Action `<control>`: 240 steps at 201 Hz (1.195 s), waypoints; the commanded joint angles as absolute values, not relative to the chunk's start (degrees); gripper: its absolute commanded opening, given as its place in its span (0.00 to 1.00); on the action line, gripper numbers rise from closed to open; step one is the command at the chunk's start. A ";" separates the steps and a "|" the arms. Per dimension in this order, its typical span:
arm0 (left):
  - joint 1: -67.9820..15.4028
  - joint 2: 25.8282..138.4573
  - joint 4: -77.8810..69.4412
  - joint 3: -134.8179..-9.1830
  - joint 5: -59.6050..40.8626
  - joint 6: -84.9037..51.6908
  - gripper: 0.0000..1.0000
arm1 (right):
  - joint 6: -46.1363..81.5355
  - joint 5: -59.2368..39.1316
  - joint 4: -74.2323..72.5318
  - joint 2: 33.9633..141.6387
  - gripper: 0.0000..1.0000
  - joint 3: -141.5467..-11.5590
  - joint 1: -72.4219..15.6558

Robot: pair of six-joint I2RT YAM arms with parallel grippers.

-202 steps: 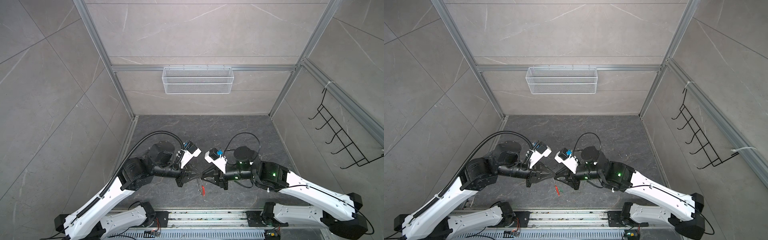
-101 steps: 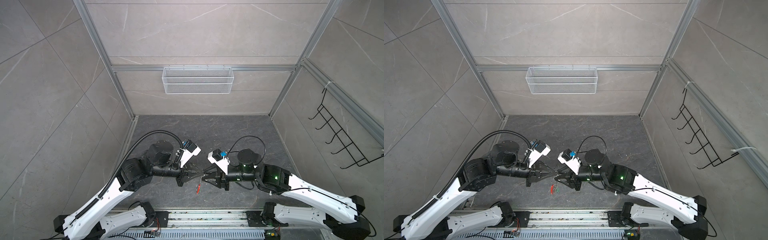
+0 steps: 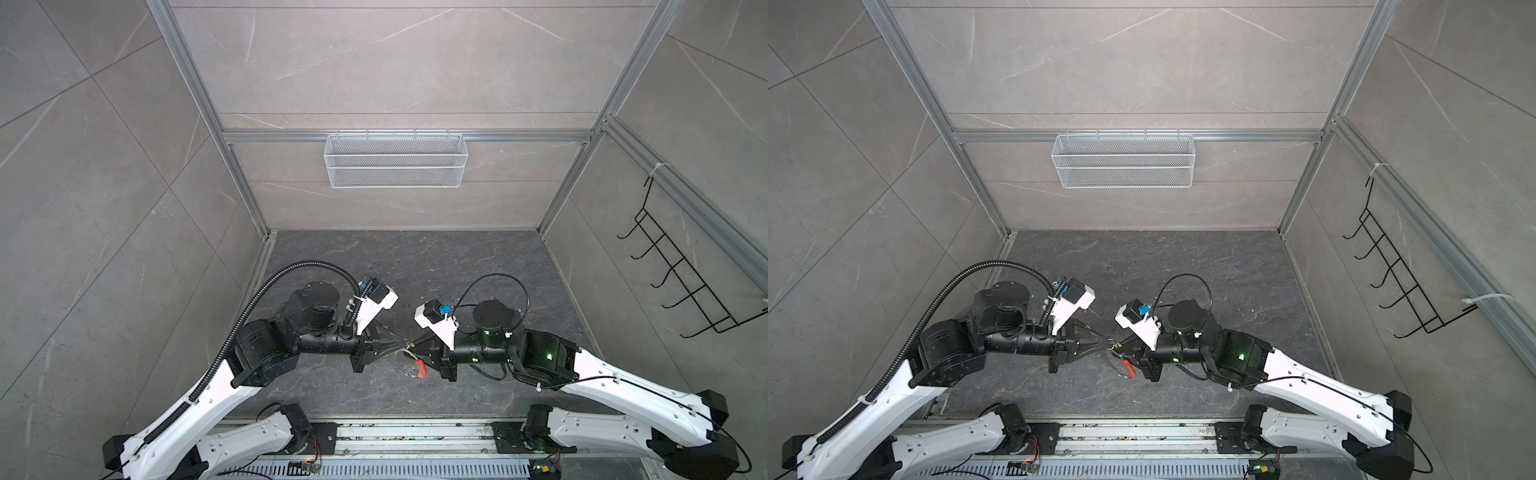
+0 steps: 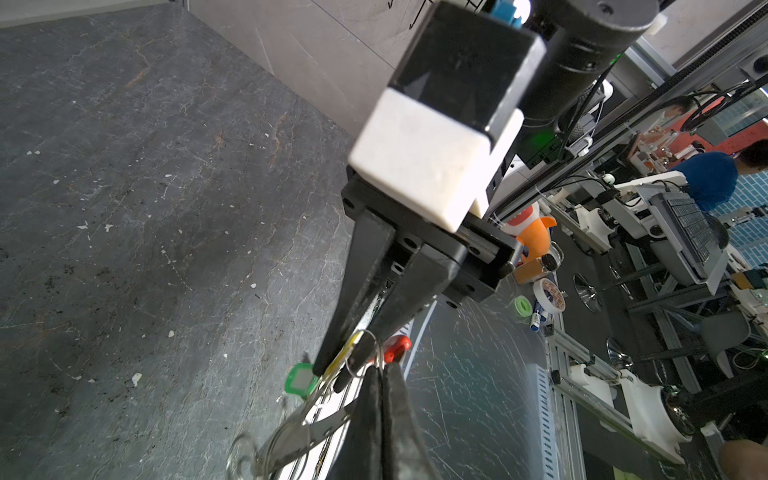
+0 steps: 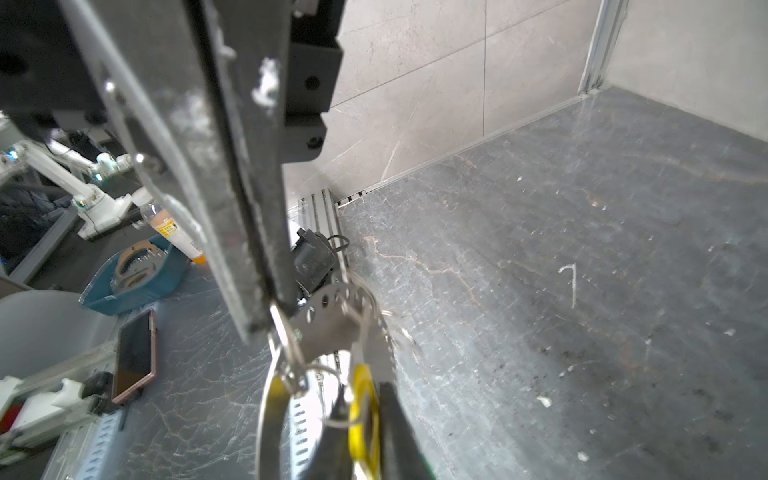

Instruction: Remove the keys from the keyring

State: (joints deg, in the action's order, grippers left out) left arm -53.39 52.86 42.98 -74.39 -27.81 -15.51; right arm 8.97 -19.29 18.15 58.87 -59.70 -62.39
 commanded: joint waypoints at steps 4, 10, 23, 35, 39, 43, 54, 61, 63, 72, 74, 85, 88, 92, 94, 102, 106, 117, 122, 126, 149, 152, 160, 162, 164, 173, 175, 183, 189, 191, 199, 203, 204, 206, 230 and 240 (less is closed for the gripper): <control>-53.61 51.70 37.78 -74.47 -26.79 -16.87 0.00 | 7.56 -18.90 19.51 60.70 0.00 -61.92 -63.33; -53.61 51.70 37.47 -74.21 -26.61 -17.00 0.00 | 7.21 -18.75 19.70 61.02 0.00 -62.33 -63.71; -53.61 51.71 36.92 -73.71 -25.91 -17.17 0.00 | 6.48 -19.30 19.66 61.66 0.00 -63.03 -64.39; -53.61 51.41 36.04 -72.99 -25.26 -17.44 0.00 | 6.00 -19.50 19.26 62.33 0.00 -63.50 -65.14; -53.61 51.27 35.62 -72.64 -24.98 -17.53 0.00 | 5.83 -19.59 19.06 62.50 0.00 -63.54 -65.25; -53.61 51.16 35.18 -72.25 -24.79 -17.60 0.00 | 5.70 -19.64 18.92 62.64 0.00 -63.54 -65.49; -53.61 50.90 34.21 -71.30 -24.27 -17.88 0.00 | 5.48 -19.18 17.96 63.06 0.00 -63.55 -66.12; -53.61 50.67 33.65 -70.71 -23.77 -18.02 0.00 | 5.43 -19.52 17.33 63.19 0.00 -63.43 -66.34; -53.61 50.57 33.55 -70.56 -23.63 -18.04 0.00 | 5.38 -19.73 17.19 63.26 0.00 -63.41 -66.35; -53.61 50.22 32.86 -69.75 -22.90 -18.14 0.00 | 5.55 -20.36 16.26 63.50 0.00 -63.13 -66.60; -53.61 50.13 32.67 -69.51 -22.69 -18.18 0.00 | 5.54 -20.43 16.08 63.53 0.00 -63.07 -66.68; -53.61 49.69 31.90 -68.55 -21.66 -18.28 0.00 | 5.71 -21.00 14.85 63.75 0.00 -62.70 -67.12; -53.66 49.59 31.75 -68.36 -21.44 -18.26 0.00 | 5.71 -21.15 14.52 63.80 0.00 -62.55 -67.21; -53.62 49.34 31.44 -67.94 -21.07 -18.32 0.00 | 5.84 -21.24 13.94 63.76 0.00 -62.29 -67.38; -53.57 49.21 31.24 -67.76 -20.91 -18.36 0.00 | 5.88 -21.26 13.87 63.80 0.00 -62.13 -67.47; -53.61 48.68 30.36 -66.91 -20.37 -18.54 0.00 | 6.14 -21.07 12.96 63.81 0.00 -61.68 -67.58; -53.61 48.47 29.89 -66.53 -20.16 -18.54 0.00 | 6.31 -20.89 12.78 63.81 0.00 -61.58 -67.54; -53.61 47.83 28.98 -65.62 -19.51 -18.54 0.00 | 6.70 -20.38 11.75 63.60 0.00 -60.82 -67.64; -53.61 47.45 28.43 -65.14 -19.65 -18.54 0.00 | 7.05 -20.10 11.13 63.35 0.00 -60.25 -67.67; -53.62 47.15 28.04 -64.78 -19.72 -18.47 0.00 | 7.26 -19.87 10.85 63.22 0.00 -60.01 -67.66; -53.61 45.12 26.68 -63.20 -19.44 -18.12 0.00 | 8.24 -17.16 9.82 61.69 0.00 -57.98 -67.65; -53.61 44.98 26.71 -63.09 -19.27 -18.03 0.00 | 8.35 -16.69 9.96 61.51 0.00 -57.86 -67.67; -53.61 44.35 27.01 -62.86 -18.92 -17.79 0.00 | 8.52 -15.80 10.27 60.92 0.00 -57.46 -67.67; -53.61 44.20 27.10 -62.85 -18.84 -17.76 0.00 | 8.52 -15.62 10.28 60.80 0.00 -57.30 -67.67; -53.61 44.08 27.21 -62.84 -18.75 -17.58 0.00 | 8.64 -15.46 10.26 60.64 0.00 -57.17 -67.68; -53.61 43.26 27.62 -62.76 -17.89 -17.28 0.00 | 9.02 -14.68 10.36 59.92 0.00 -56.34 -67.67; -53.61 43.09 27.78 -62.75 -17.68 -17.20 0.00 | 9.09 -14.50 10.44 59.76 0.00 -56.16 -67.68; -53.61 42.47 28.25 -62.67 -16.80 -16.88 0.00 | 9.47 -13.86 10.54 59.20 0.00 -55.51 -67.67; -53.61 42.02 28.55 -62.65 -16.37 -16.65 0.00 | 9.66 -13.30 10.70 58.78 0.00 -54.93 -67.68; -53.61 41.93 28.67 -62.66 -16.24 -16.64 0.00 | 9.73 -13.06 10.78 58.62 0.00 -54.80 -67.63; -53.61 41.43 28.98 -62.42 -15.64 -16.45 0.00 | 10.08 -11.93 11.28 57.96 0.00 -54.10 -67.68; -53.61 41.27 29.14 -62.38 -15.29 -16.43 0.00 | 10.26 -11.25 11.47 57.59 0.00 -53.72 -67.68; -53.61 41.20 29.16 -62.35 -15.20 -16.39 0.00 | 10.27 -11.07 11.49 57.53 0.00 -53.67 -67.68; -53.61 41.11 29.22 -62.30 -14.96 -16.36 0.00 | 10.35 -10.81 11.57 57.34 0.00 -53.47 -67.68; -53.61 40.02 29.83 -61.21 -12.50 -16.28 0.00 | 11.27 -7.12 12.51 54.68 0.00 -51.58 -67.68; -53.61 39.64 30.01 -60.77 -11.35 -16.49 0.00 | 11.75 -4.84 12.96 53.43 0.00 -50.90 -67.67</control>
